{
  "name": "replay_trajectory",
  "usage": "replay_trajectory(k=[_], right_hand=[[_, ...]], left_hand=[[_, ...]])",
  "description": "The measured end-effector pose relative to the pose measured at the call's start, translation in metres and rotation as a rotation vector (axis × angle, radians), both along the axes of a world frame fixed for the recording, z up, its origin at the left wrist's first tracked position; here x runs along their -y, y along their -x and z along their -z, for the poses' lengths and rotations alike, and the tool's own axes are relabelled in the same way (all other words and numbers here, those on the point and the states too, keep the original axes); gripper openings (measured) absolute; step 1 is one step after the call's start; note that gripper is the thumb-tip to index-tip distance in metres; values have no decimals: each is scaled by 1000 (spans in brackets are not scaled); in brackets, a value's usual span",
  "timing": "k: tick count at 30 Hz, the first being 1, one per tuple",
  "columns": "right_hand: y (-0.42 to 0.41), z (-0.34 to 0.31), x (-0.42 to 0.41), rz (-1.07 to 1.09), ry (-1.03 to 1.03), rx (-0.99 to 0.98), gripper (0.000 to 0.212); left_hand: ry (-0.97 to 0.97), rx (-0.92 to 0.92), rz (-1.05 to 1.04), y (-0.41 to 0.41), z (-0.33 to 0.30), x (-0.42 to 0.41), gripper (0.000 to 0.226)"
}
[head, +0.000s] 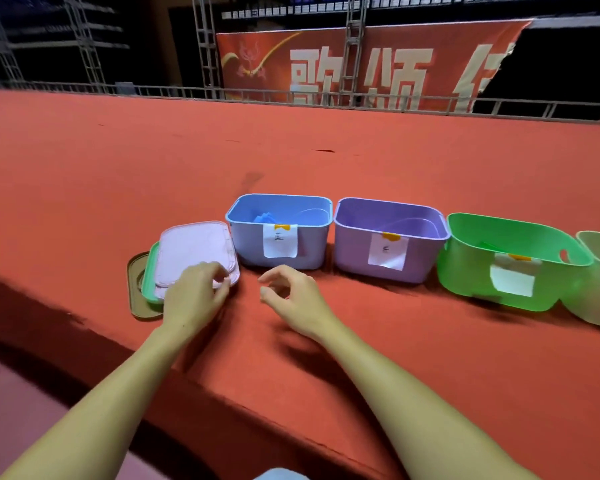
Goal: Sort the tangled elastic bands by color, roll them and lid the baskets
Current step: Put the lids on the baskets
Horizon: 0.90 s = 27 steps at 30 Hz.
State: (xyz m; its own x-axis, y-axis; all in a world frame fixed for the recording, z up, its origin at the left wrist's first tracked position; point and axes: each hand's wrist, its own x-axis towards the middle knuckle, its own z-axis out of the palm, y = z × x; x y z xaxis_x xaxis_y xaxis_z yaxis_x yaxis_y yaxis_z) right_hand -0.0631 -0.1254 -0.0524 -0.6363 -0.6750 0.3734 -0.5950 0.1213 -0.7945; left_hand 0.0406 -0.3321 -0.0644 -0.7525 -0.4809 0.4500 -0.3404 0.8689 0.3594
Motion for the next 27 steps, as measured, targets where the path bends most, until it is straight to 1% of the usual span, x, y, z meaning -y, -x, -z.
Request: replay_trajectory(k=[1,4,6,8,10,13,15,16,18,21,23,27], right_hand=[[-1,2,10,-11,-5,9,16],[0,9,29,-20,-8,32,16],[2,13,33,-20,-15,40,16],[4,17,33,-23,-20,54,15],[5,19,29,-21,-15,76,15],[8,20,21,-9,-9,102,14],[10,19,15,5,-5,119,15],[10,18,13,11,-1,129,15],[9,15,9,14,4,141,16],[5,9,4,5,11,143,16],[3,4,1,-1,15,138,17],[1,-6,-5,2,19,116,19]], left_hand=[[9,11,-52,3,1,12,11],[59,153,-155,18,-2,33,30],[112,216,-169,26,-4,39,30],[222,261,-136,32,-3,44,24],[382,292,-79,35,-2,50,17],[569,366,-53,34,-1,52,31],[652,349,-64,32,-2,47,34],[661,344,-62,29,-4,42,33],[605,308,-53,23,-10,31,37],[492,211,-46,15,-20,18,53],[493,185,-84,6,-31,6,50],[624,49,-249,-17,-63,-25,38]])
